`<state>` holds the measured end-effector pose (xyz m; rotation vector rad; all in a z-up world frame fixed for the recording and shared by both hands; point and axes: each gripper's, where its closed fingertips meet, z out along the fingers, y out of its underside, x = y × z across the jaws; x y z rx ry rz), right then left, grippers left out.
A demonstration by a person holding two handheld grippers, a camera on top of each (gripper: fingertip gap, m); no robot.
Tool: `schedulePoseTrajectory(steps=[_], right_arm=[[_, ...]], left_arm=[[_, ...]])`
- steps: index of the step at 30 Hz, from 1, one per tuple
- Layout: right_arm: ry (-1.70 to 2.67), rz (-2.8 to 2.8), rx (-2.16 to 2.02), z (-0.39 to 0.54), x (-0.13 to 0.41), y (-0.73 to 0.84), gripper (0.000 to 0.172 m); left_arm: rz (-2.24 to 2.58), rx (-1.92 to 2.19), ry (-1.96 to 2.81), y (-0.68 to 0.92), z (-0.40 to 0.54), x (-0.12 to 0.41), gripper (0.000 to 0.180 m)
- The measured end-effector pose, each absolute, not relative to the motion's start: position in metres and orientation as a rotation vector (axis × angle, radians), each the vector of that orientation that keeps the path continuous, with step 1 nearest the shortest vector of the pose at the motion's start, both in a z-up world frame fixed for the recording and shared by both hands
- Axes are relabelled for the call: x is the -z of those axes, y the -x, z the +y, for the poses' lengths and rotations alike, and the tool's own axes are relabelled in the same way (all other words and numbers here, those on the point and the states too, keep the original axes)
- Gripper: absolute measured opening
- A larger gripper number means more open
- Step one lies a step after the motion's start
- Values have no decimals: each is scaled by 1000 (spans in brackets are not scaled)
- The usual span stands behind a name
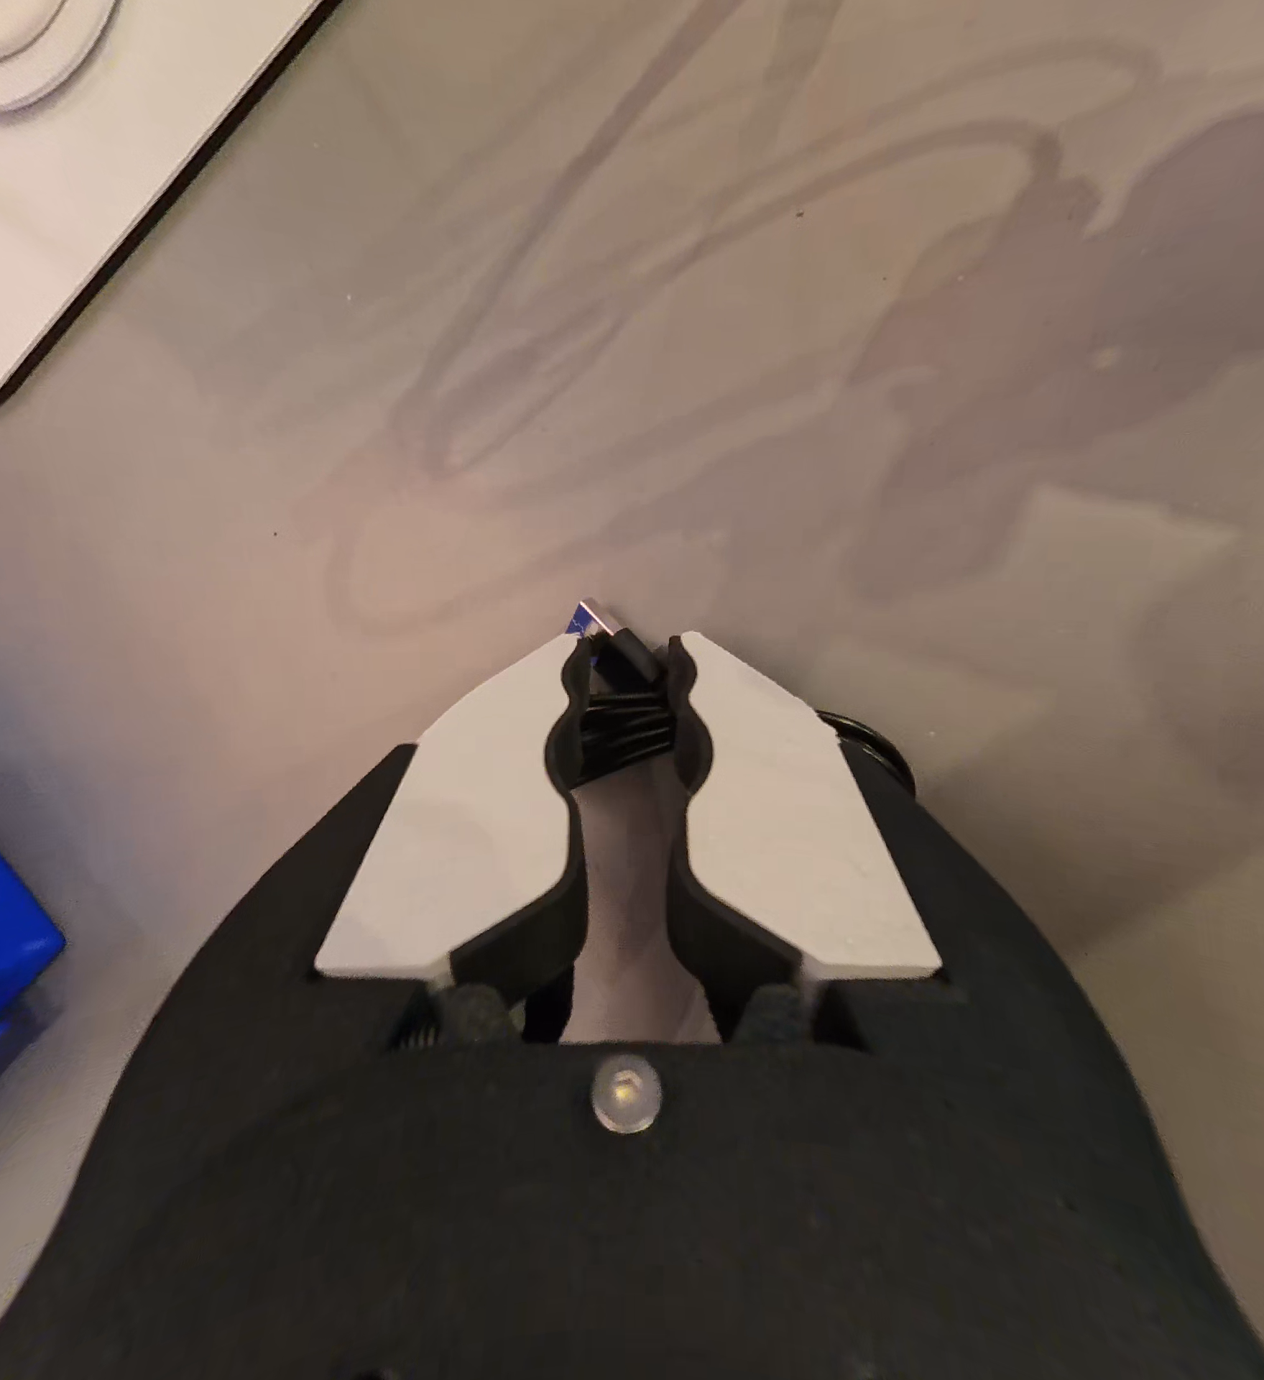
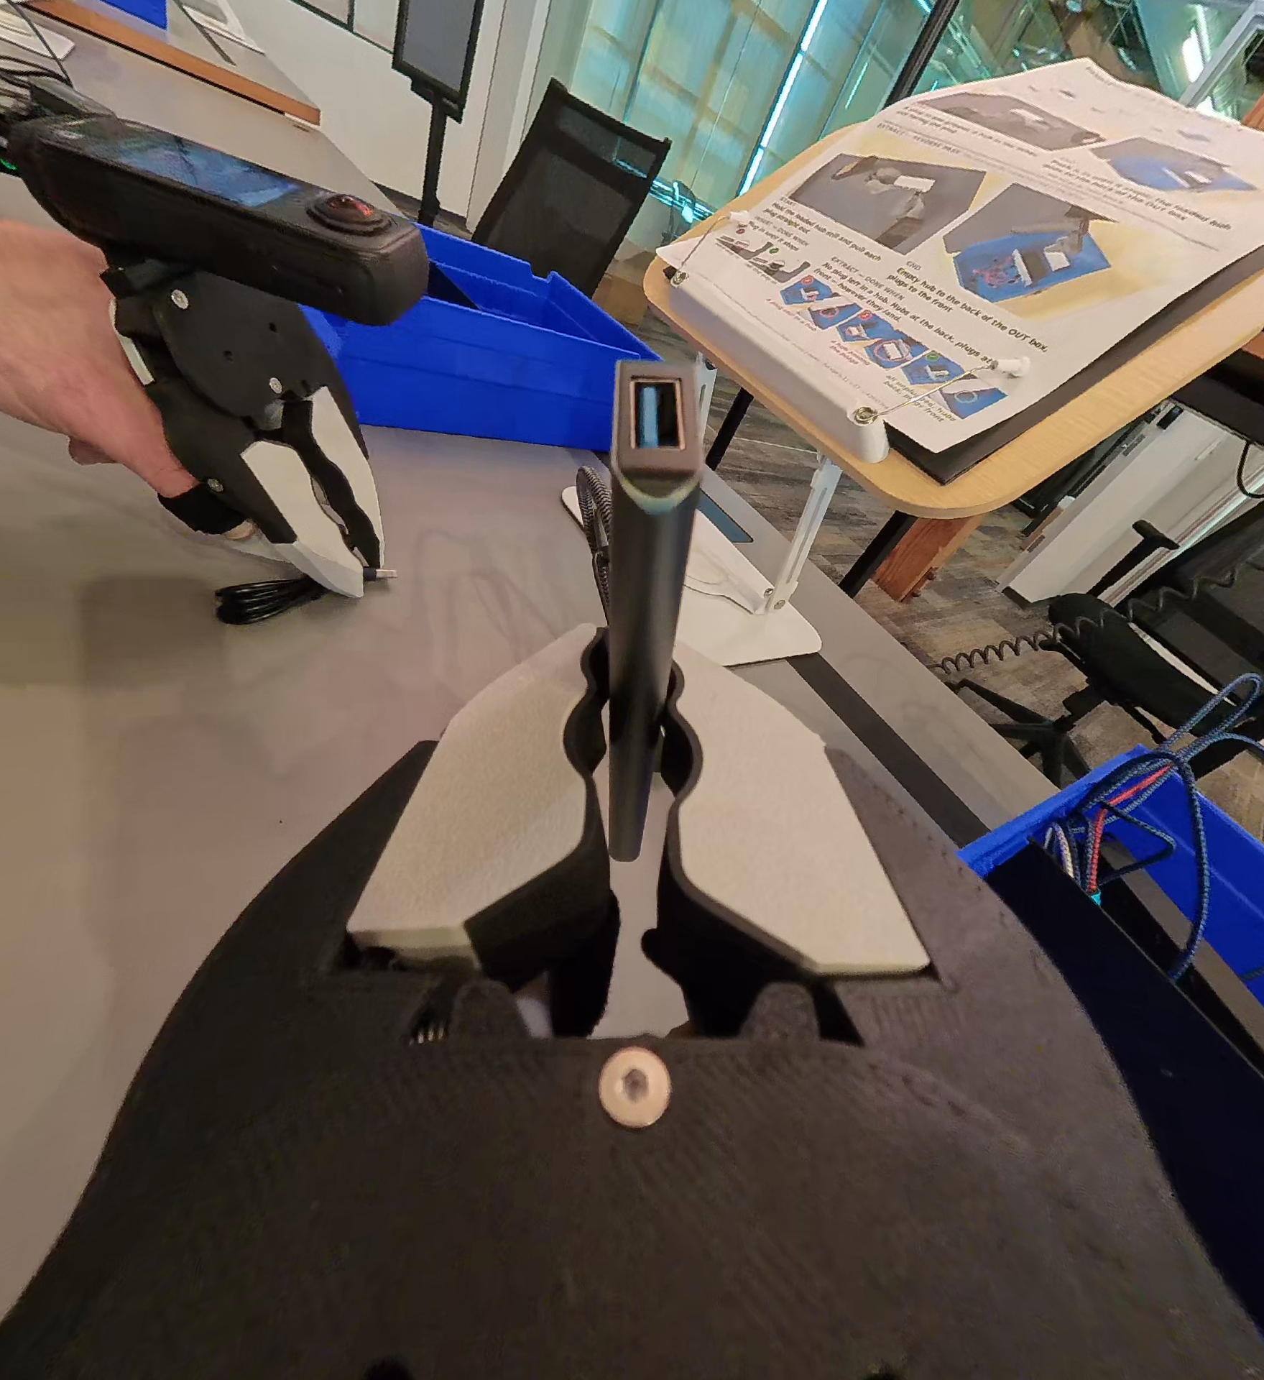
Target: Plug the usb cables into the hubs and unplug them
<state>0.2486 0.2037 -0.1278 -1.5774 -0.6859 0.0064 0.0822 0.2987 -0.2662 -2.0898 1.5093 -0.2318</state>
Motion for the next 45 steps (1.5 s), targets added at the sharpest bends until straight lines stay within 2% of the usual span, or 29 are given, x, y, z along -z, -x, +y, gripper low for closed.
schedulePoseTrajectory(steps=[6,10,25,32,40,45], right_arm=[[1577,-684,-15,204,128,-248,11],[1576,-689,-20,203,128,-246,11],[1580,-694,-30,204,131,-244,11],[1583,-694,-59,203,131,-243,10],[1582,-606,-510,198,130,-229,10],[1559,-545,-771,192,126,-226,10]], left_arm=[[1575,348,1981,-80,297,267,17],[1468,769,2035,-82,290,265,16],[1594,551,2028,-74,291,270,16],[1649,415,1815,-76,287,267,8],[1692,348,1251,-134,241,168,8],[1754,281,956,-167,199,125,8]])
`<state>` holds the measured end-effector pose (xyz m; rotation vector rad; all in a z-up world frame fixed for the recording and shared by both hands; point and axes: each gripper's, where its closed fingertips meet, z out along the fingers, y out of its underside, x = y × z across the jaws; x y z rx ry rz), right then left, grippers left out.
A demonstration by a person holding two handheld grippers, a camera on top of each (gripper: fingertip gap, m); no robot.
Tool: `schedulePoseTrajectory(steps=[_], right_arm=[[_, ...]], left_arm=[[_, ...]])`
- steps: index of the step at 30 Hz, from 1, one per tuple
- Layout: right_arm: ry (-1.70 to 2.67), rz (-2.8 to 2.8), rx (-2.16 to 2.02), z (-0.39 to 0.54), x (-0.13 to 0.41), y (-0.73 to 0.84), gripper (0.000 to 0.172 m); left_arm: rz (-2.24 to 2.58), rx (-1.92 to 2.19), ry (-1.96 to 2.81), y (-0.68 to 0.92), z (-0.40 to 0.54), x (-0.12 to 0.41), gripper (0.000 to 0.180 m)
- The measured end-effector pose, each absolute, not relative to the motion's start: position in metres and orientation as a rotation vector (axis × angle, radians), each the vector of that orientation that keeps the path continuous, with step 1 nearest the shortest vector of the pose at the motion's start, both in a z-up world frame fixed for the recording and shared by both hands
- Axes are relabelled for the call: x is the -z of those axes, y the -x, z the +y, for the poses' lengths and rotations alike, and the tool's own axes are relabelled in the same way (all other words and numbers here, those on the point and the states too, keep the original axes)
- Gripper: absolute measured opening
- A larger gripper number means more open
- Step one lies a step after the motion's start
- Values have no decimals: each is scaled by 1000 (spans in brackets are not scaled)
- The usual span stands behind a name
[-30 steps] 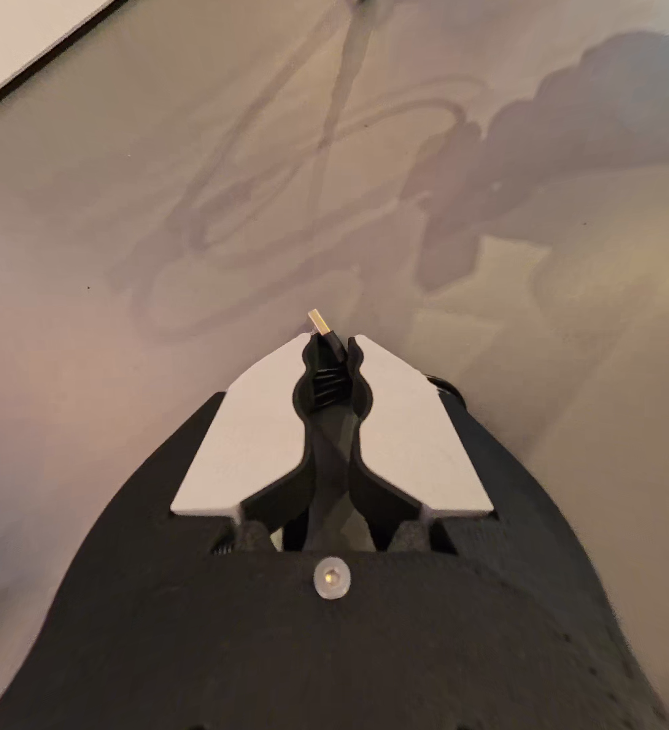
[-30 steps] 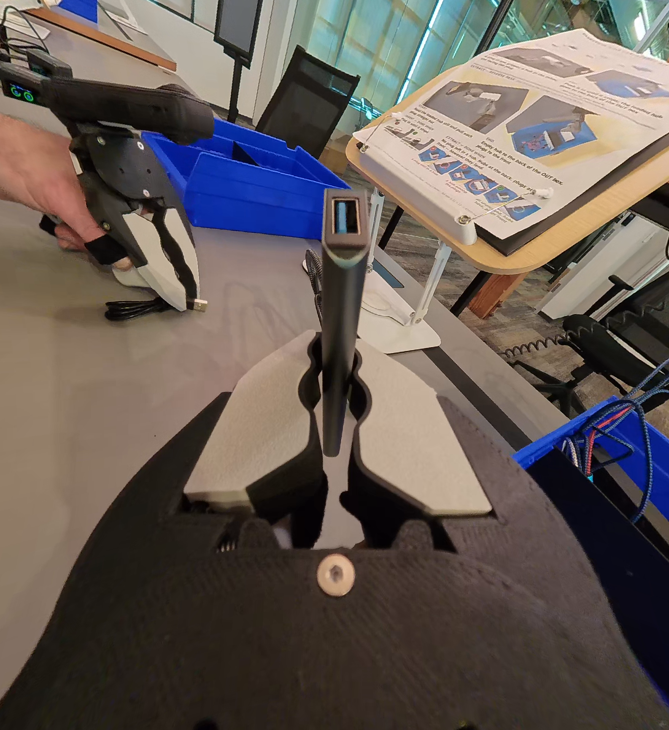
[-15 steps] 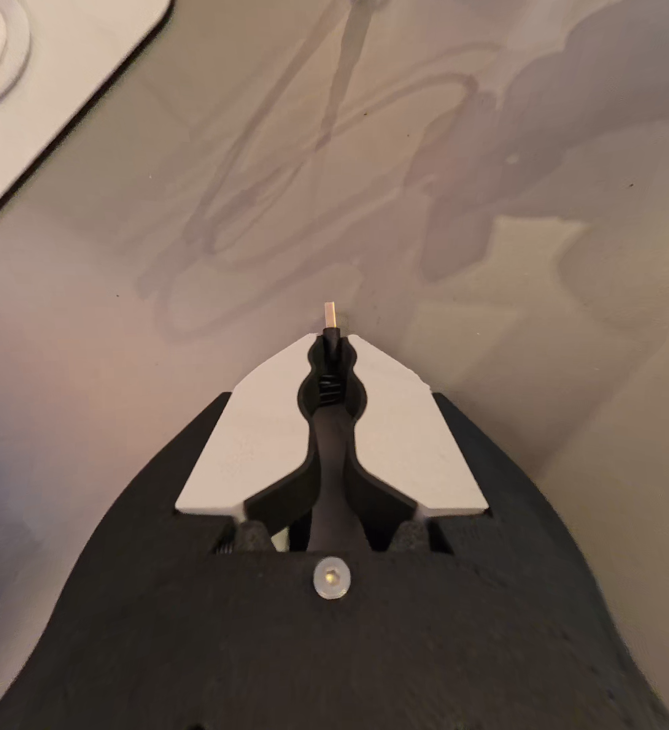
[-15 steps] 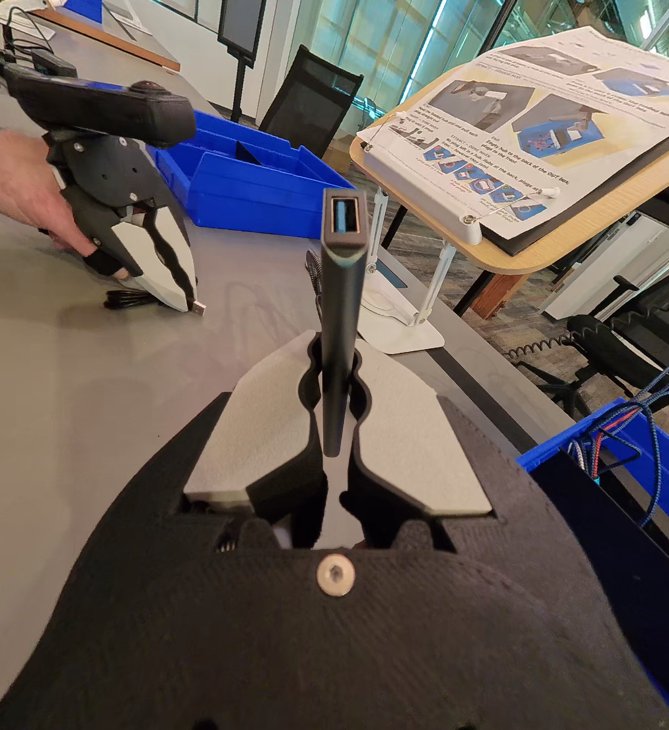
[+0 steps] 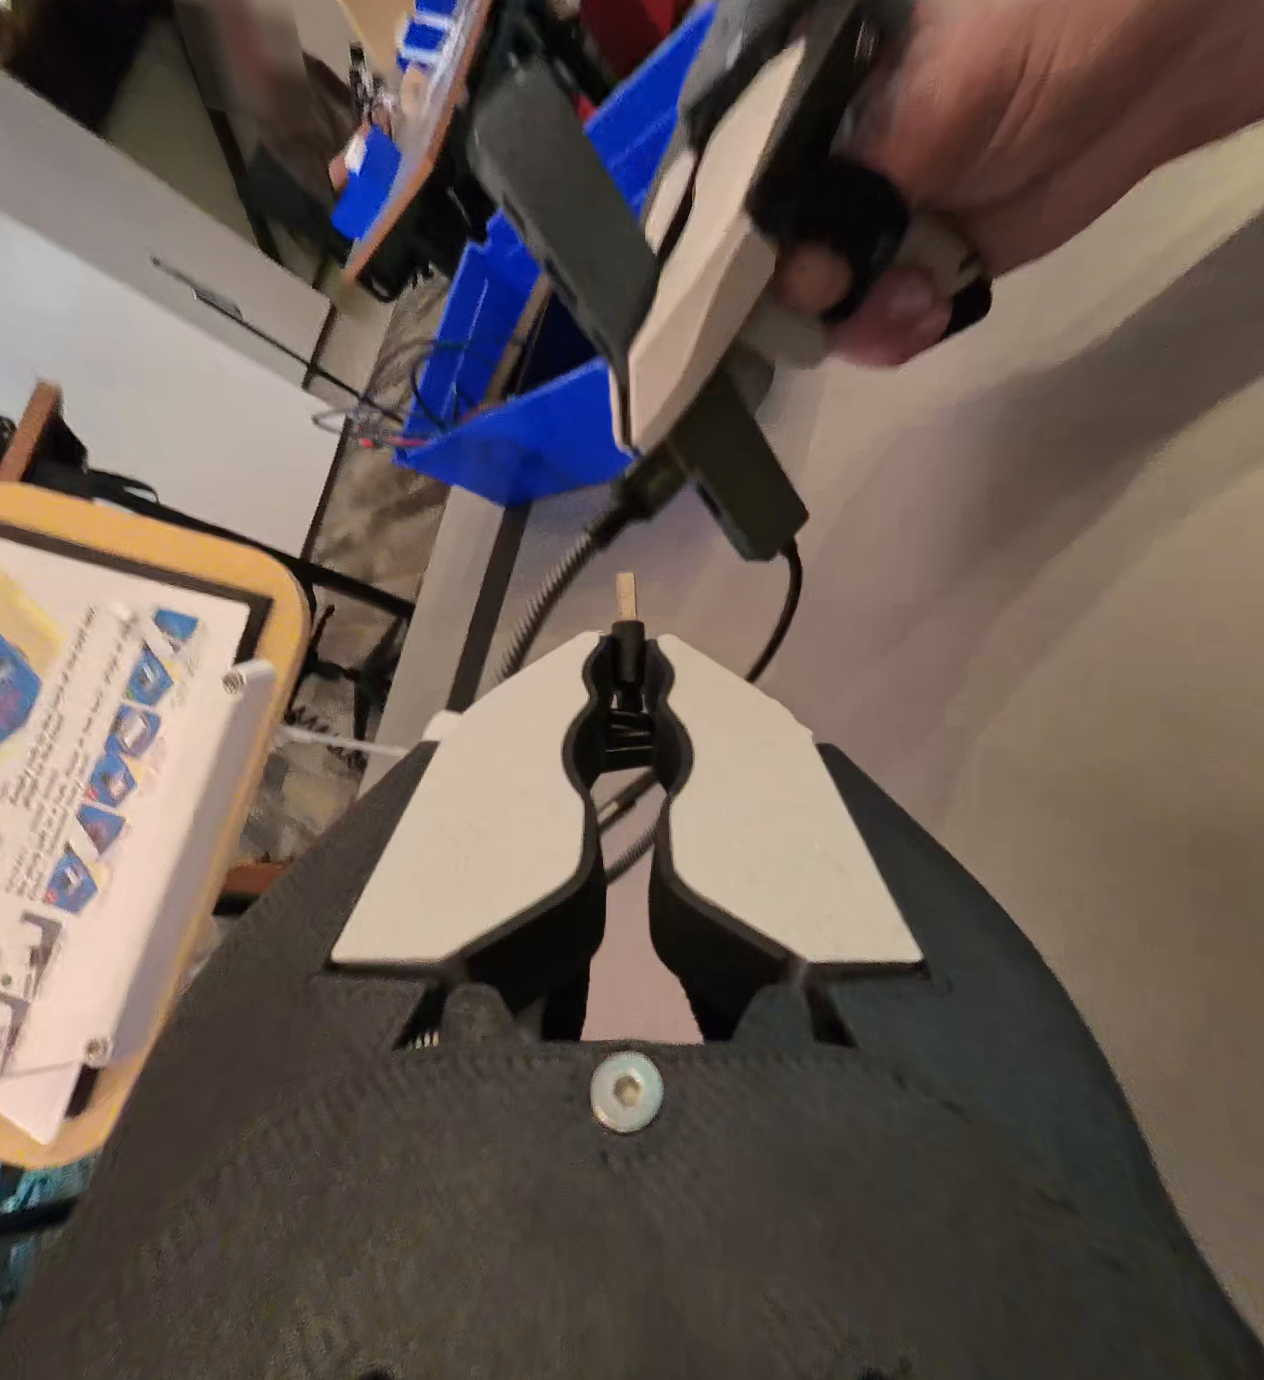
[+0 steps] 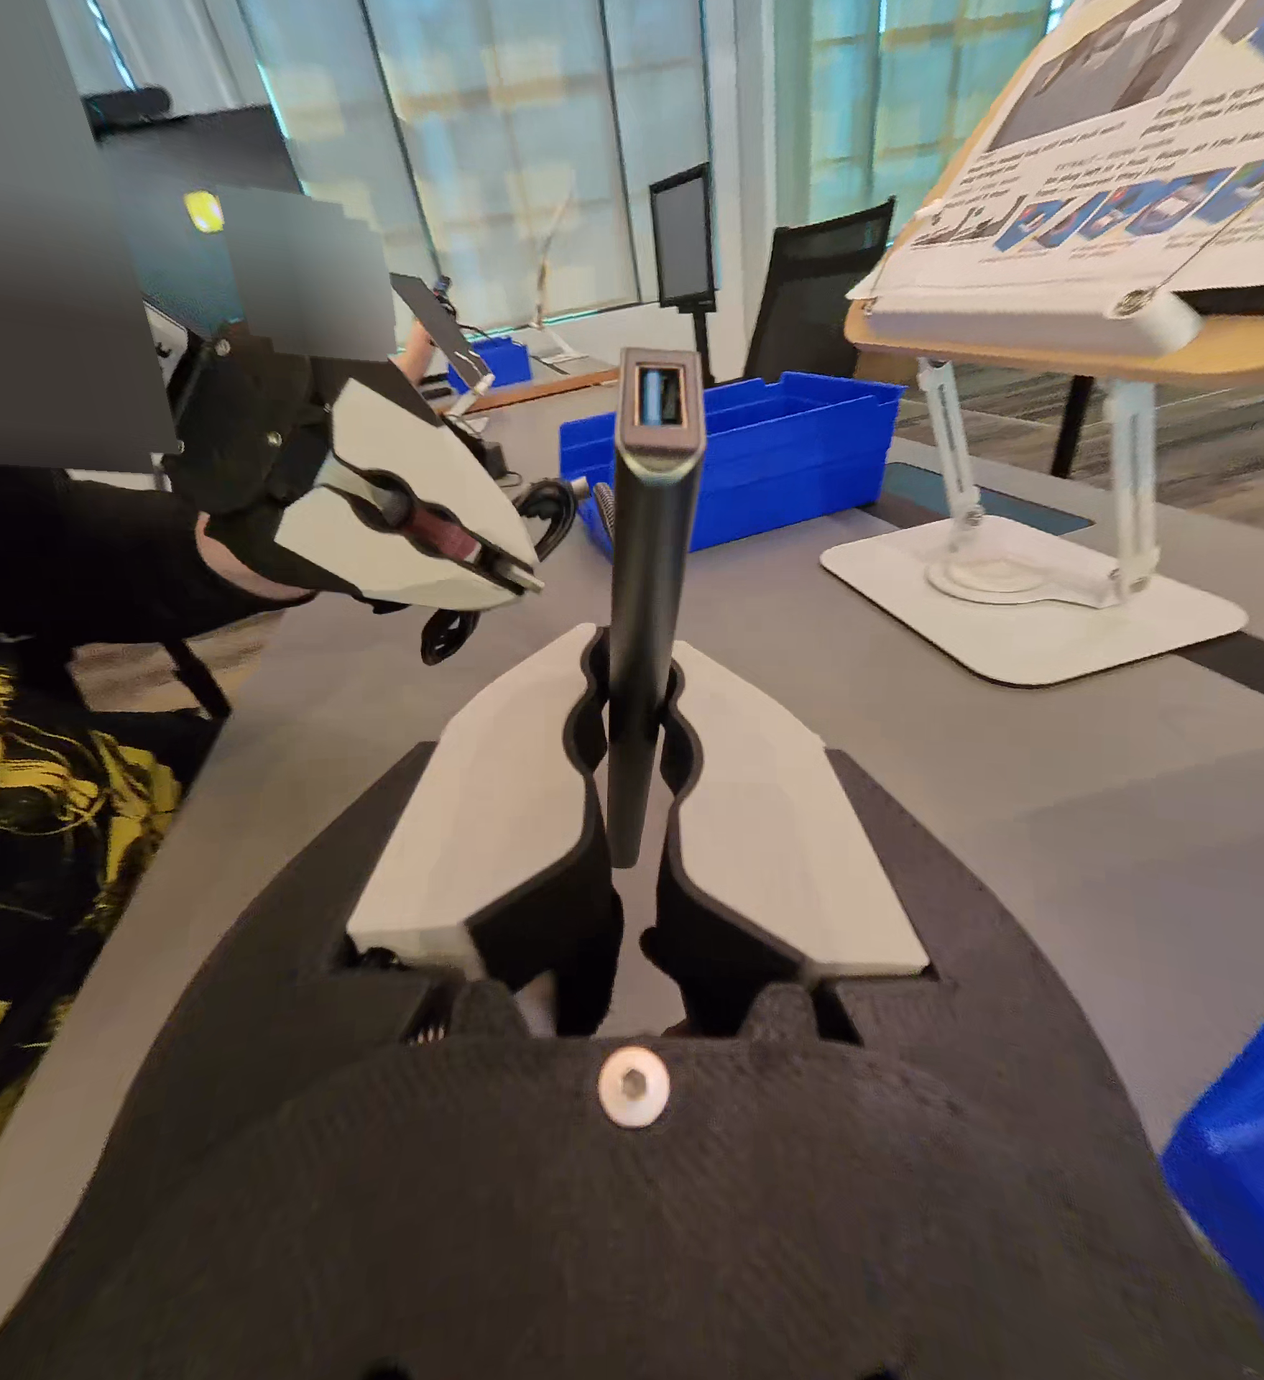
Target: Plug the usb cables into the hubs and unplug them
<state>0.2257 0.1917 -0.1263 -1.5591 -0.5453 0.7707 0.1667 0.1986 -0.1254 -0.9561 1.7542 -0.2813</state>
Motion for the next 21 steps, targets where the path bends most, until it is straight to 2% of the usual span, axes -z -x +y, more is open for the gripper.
schedulePoseTrajectory(steps=[7,21], right_arm=[[1567,-660,-653,189,132,-217,10],[1609,-916,-395,183,154,-197,10]], left_arm=[[1868,300,894,-188,181,99,8],[2223,506,1003,-198,174,114,8]])
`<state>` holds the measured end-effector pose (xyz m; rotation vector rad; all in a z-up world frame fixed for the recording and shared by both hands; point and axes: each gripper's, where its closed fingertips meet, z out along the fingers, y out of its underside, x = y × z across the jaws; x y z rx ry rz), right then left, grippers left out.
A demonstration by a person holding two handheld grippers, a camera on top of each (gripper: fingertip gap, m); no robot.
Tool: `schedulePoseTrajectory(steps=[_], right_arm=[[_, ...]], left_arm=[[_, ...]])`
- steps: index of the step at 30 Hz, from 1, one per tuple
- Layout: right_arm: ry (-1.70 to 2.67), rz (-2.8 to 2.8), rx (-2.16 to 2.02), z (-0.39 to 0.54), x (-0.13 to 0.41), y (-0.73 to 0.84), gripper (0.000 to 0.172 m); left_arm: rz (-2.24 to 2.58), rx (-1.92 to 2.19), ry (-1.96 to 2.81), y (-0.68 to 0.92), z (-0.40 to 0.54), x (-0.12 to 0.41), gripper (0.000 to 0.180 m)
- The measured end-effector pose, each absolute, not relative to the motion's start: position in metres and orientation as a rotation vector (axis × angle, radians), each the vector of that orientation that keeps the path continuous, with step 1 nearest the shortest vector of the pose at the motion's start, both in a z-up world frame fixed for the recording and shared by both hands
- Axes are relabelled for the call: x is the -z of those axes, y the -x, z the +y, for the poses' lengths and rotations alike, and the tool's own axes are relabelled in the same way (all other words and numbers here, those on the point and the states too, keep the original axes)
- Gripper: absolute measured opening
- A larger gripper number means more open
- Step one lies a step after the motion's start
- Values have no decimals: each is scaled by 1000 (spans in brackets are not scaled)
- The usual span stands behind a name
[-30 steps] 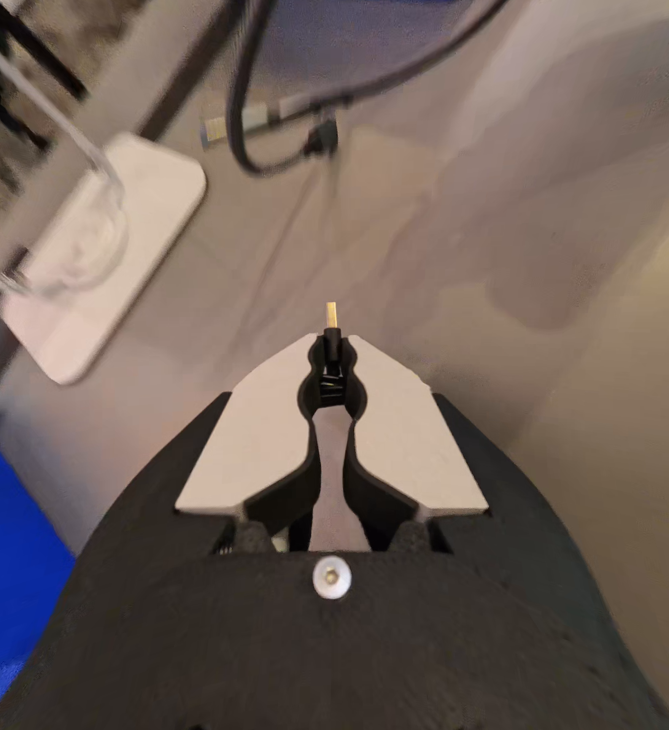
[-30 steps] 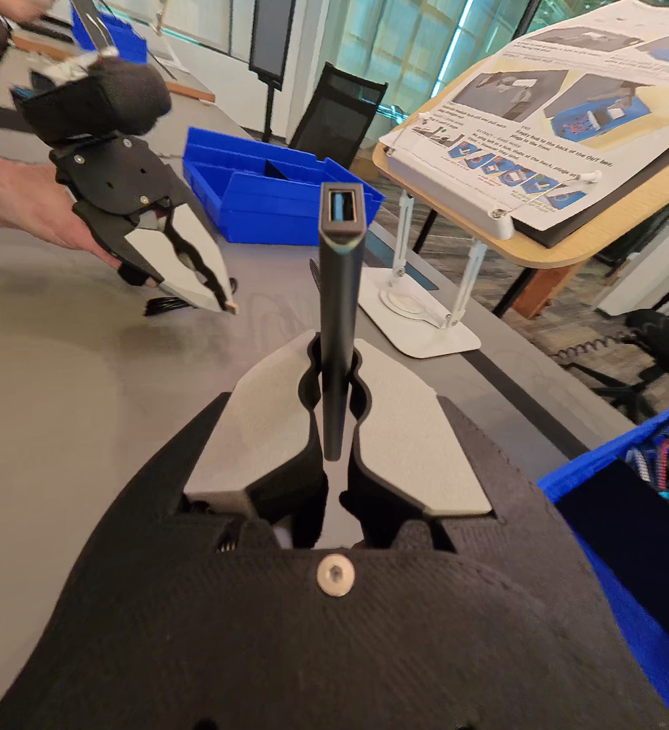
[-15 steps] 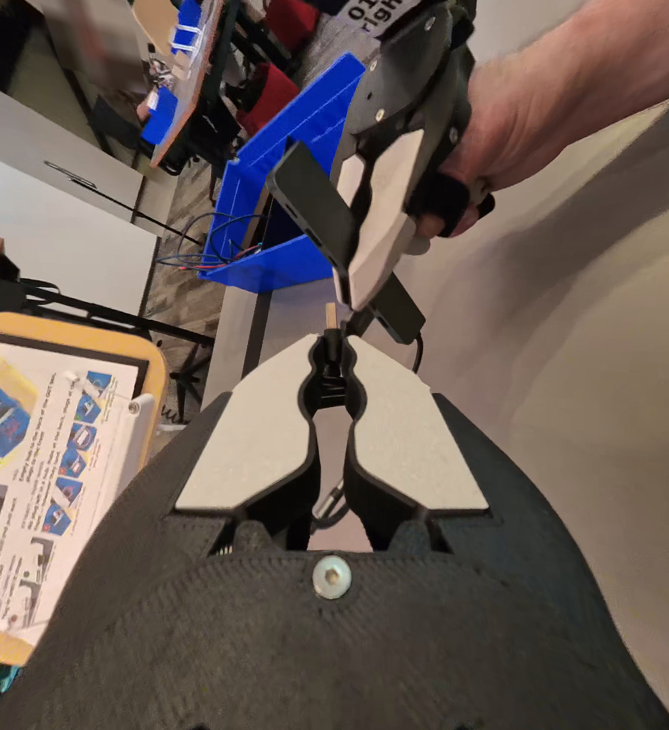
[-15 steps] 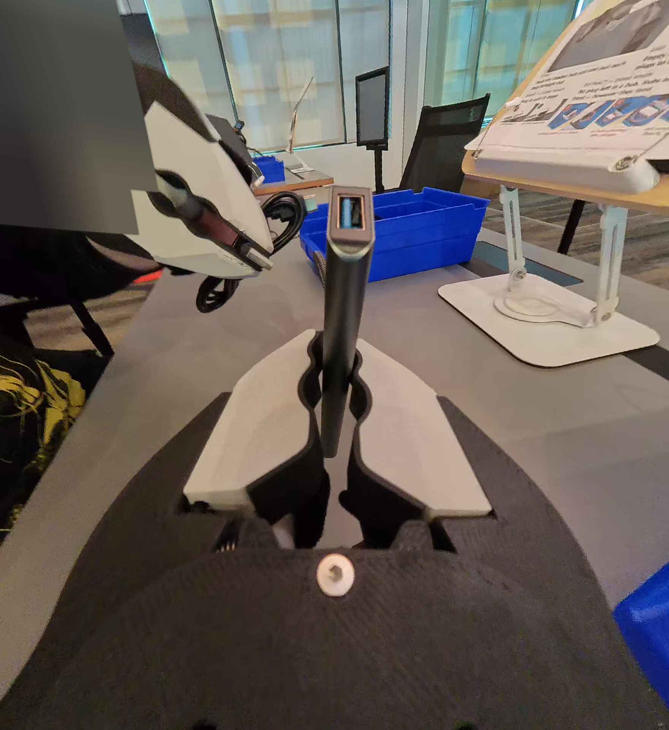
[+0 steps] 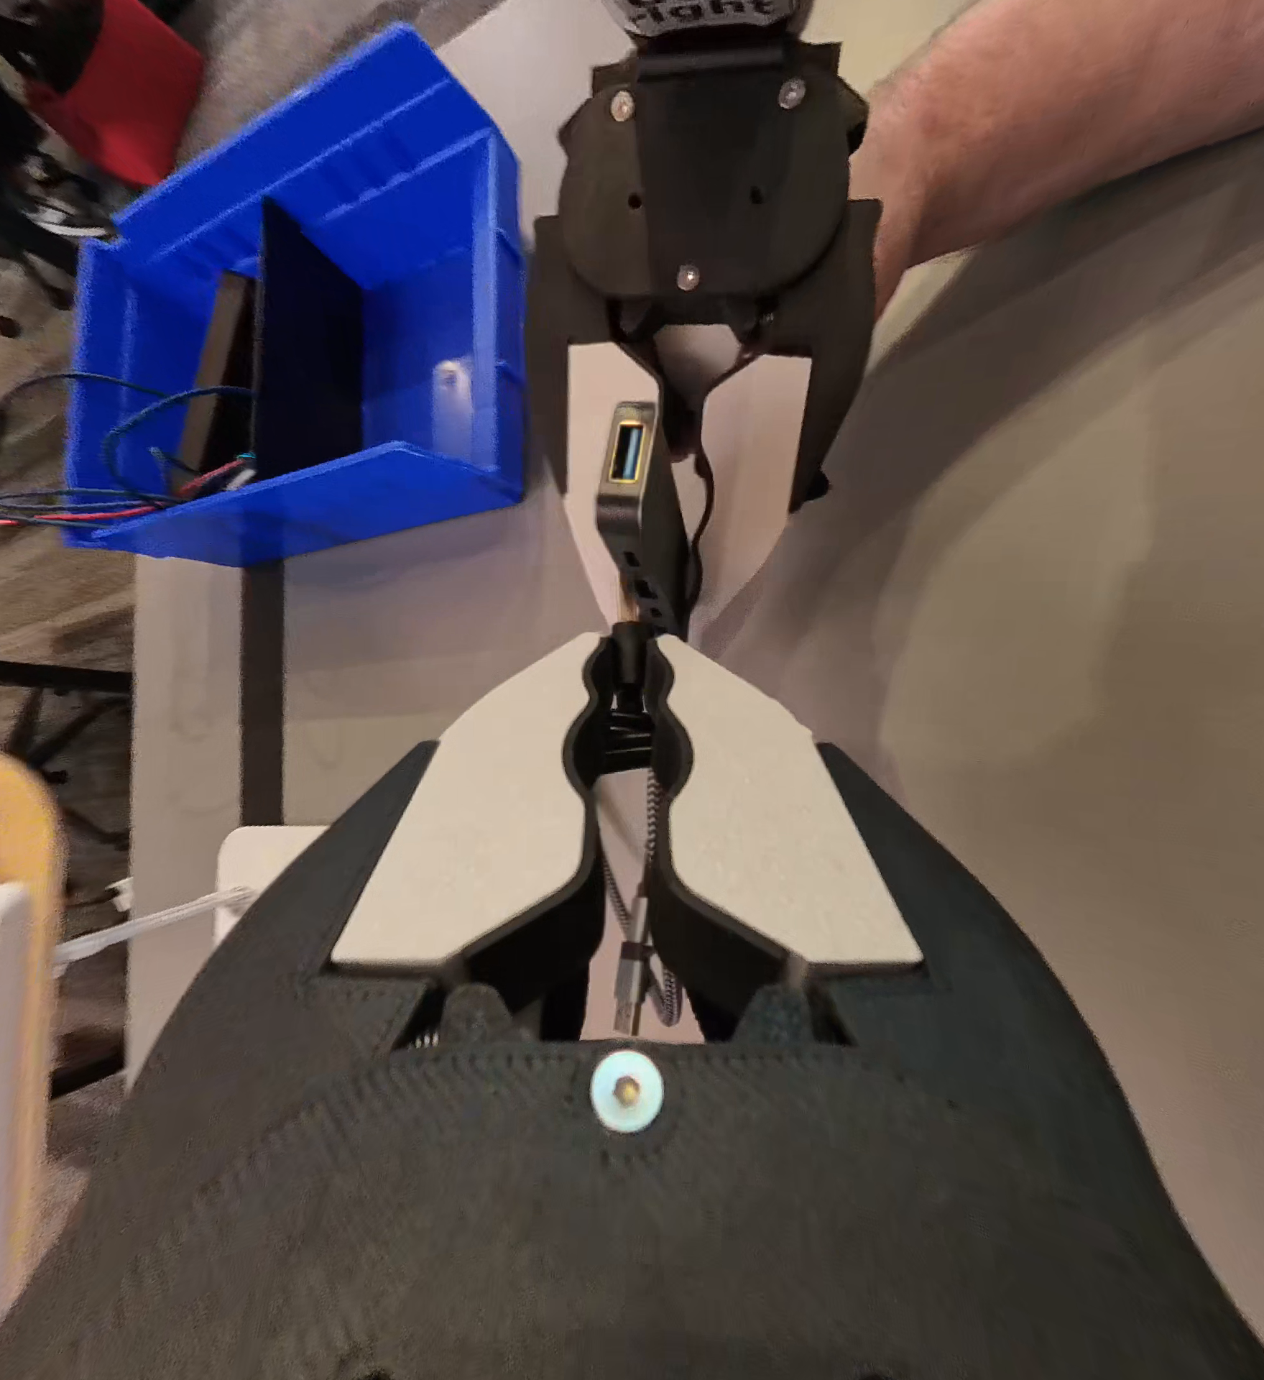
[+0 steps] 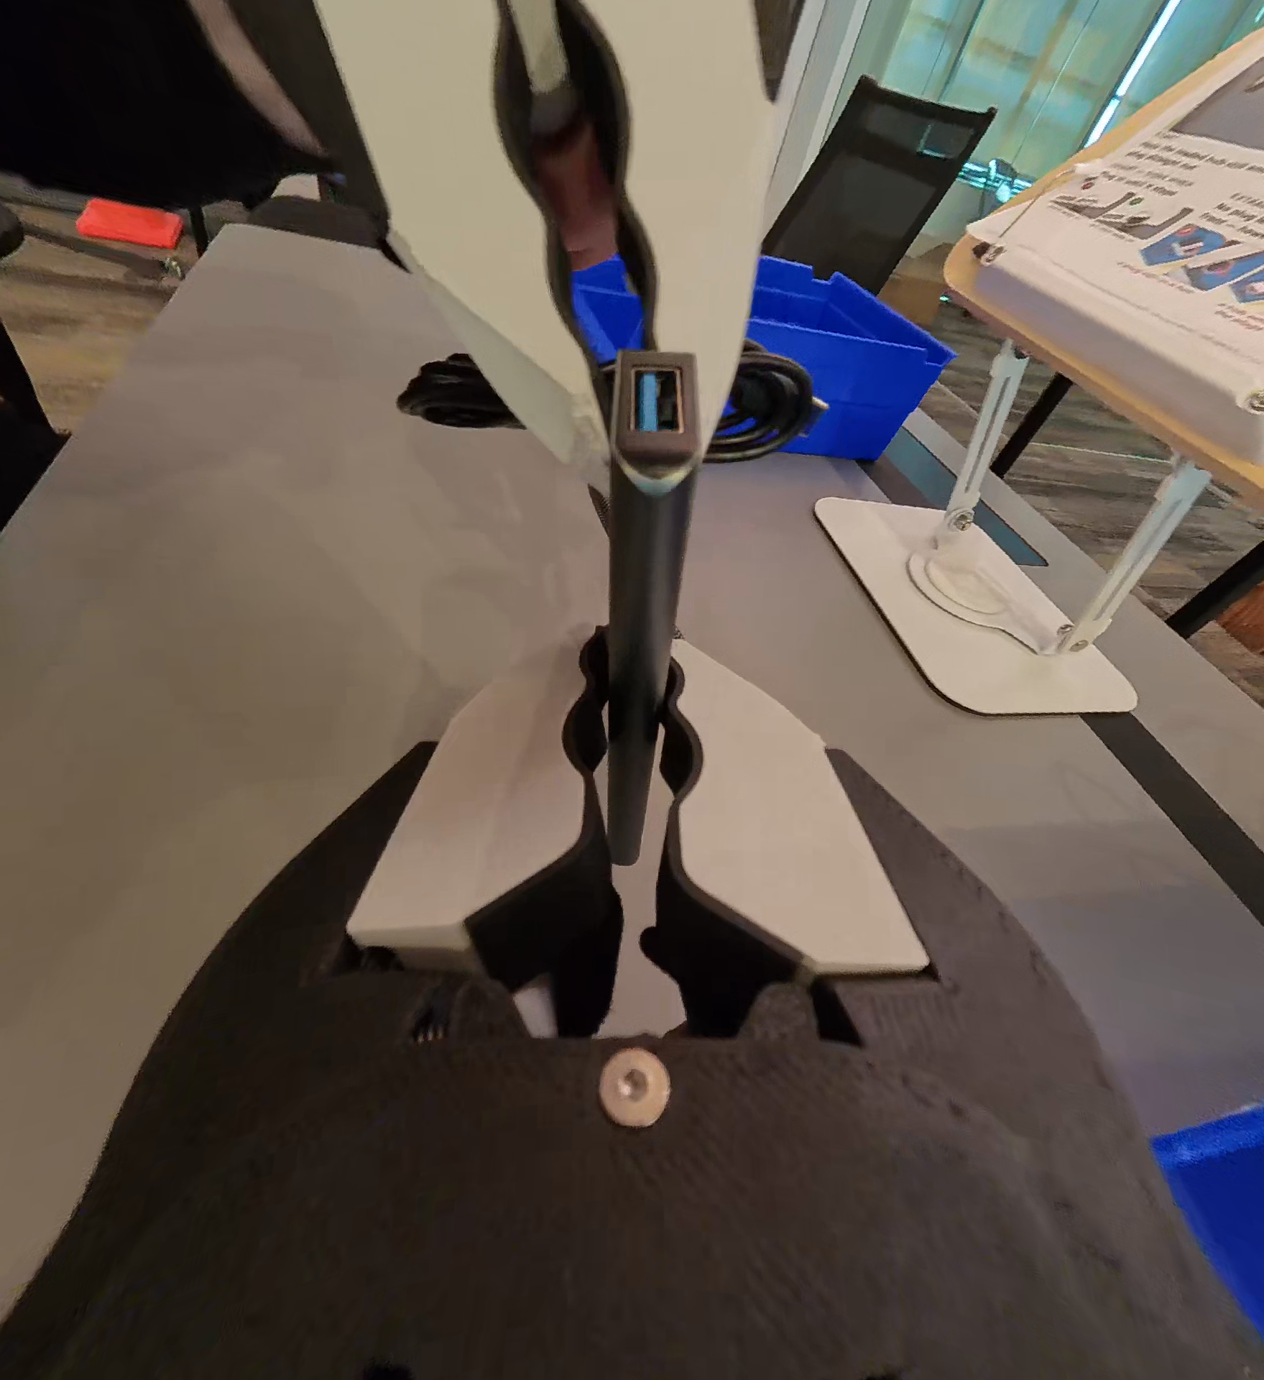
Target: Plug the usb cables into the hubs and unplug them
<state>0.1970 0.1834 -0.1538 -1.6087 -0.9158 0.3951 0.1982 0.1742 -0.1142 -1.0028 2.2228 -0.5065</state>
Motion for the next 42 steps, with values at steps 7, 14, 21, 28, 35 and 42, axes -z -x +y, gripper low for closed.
schedulePoseTrajectory(steps=[7,14,21,28,35,42], right_arm=[[1631,-948,-421,181,159,-193,10],[1671,-992,-416,179,166,-191,10],[1742,-1055,-428,174,176,-185,10],[1831,-1087,-391,175,187,-185,10],[1884,-1054,-378,180,189,-184,10],[1751,-910,-546,179,157,-188,11]], left_arm=[[2357,609,1054,-192,171,123,8],[2426,647,1083,-190,169,129,8],[2497,656,1078,-193,162,138,8],[2521,634,1090,-197,160,149,8],[2532,555,1091,-196,165,150,8],[2416,709,1199,-191,174,144,8]])
